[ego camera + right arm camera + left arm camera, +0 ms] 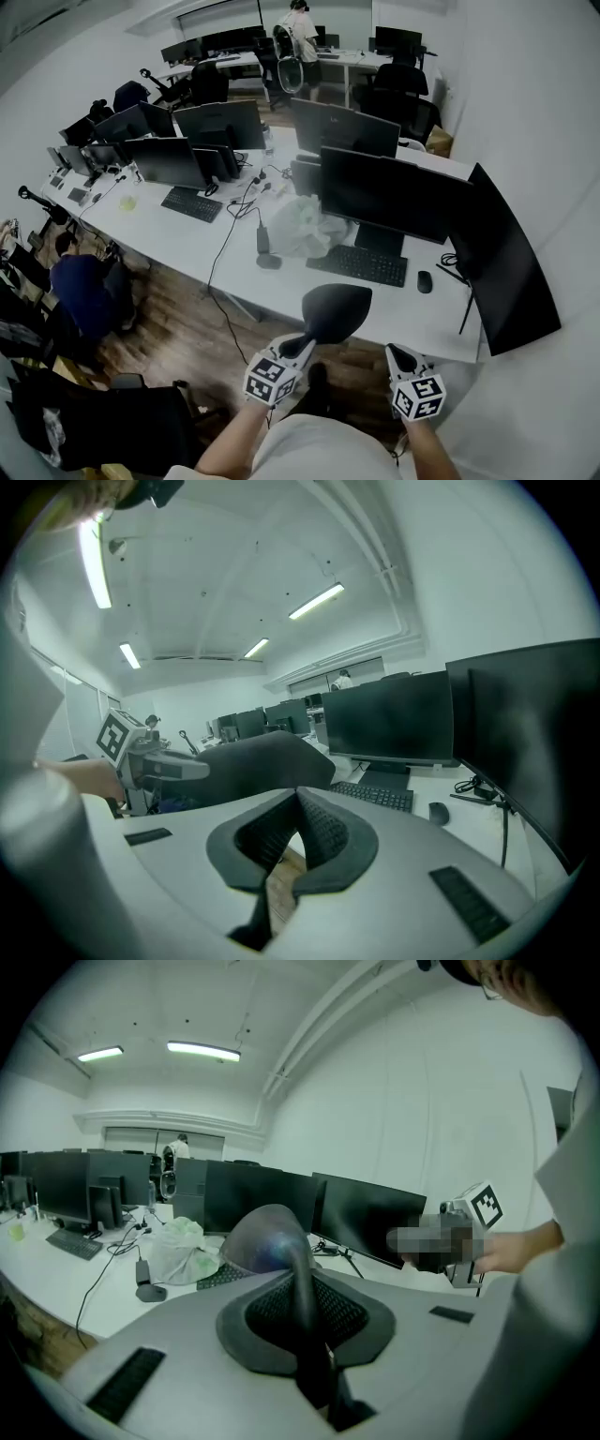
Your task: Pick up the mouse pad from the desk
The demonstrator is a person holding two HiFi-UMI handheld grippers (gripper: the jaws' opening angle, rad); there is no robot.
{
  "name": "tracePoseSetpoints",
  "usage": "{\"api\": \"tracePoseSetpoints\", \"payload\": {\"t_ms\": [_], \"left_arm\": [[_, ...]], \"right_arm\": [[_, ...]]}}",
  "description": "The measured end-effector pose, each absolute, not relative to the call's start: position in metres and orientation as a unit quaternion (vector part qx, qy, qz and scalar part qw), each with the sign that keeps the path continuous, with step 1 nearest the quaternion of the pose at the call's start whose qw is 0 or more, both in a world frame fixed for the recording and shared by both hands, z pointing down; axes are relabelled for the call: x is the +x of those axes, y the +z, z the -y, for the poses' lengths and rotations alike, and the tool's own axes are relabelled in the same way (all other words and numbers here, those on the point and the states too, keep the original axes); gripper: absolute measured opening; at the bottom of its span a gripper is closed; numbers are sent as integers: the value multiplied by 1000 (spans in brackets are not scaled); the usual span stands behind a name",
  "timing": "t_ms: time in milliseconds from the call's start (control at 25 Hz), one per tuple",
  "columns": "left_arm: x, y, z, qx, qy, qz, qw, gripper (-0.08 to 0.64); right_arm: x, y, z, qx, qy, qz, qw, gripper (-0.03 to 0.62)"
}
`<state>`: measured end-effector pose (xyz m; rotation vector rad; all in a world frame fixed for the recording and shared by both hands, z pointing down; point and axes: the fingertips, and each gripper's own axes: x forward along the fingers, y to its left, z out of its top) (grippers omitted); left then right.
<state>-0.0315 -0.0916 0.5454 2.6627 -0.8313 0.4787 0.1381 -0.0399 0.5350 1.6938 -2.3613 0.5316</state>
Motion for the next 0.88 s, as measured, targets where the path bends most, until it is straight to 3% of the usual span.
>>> {"api": "tracePoseSetpoints", "payload": {"t_ms": [880], "left_arm": [[-95, 492, 81, 937, 127, 300, 129, 49]], "right_arm": [[127, 477, 15, 606, 122, 784, 61, 11]]}}
